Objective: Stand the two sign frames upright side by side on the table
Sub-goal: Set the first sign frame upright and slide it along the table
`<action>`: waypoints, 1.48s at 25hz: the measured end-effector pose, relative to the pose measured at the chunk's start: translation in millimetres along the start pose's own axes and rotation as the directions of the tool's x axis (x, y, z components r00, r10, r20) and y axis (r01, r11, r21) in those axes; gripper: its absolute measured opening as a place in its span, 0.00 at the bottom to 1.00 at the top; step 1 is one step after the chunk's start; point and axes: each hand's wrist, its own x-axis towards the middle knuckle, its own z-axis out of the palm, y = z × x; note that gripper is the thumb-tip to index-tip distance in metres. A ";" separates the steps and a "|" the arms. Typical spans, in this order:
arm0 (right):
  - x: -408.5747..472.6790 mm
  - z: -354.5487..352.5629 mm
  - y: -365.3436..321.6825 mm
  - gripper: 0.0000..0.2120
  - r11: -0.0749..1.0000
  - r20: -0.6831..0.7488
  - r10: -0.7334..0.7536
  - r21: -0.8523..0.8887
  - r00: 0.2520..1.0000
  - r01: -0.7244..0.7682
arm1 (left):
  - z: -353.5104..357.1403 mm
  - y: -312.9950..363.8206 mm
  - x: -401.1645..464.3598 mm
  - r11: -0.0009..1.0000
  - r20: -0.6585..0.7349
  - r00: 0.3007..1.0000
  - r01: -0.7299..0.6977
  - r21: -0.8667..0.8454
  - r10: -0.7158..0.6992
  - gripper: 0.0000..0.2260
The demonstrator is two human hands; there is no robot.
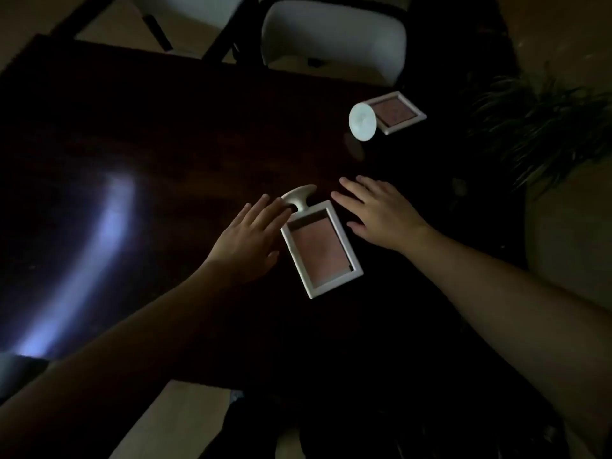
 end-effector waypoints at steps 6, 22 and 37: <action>5.0 30.8 -11.7 0.33 0.998 0.117 0.030 0.043 0.993 -0.035 | 31.3 -7.7 2.1 0.997 0.059 0.995 -0.078 -0.003 0.078 0.33; -12.6 43.2 -19.9 0.30 0.953 0.011 0.068 0.294 0.998 -0.068 | 28.6 4.3 -0.1 0.964 -0.075 0.995 -0.076 -0.254 0.059 0.27; -8.4 14.1 -17.8 0.27 0.746 0.092 0.152 0.643 0.984 -0.175 | -2.2 -19.2 15.7 0.859 -0.004 0.997 0.064 -0.508 -0.077 0.28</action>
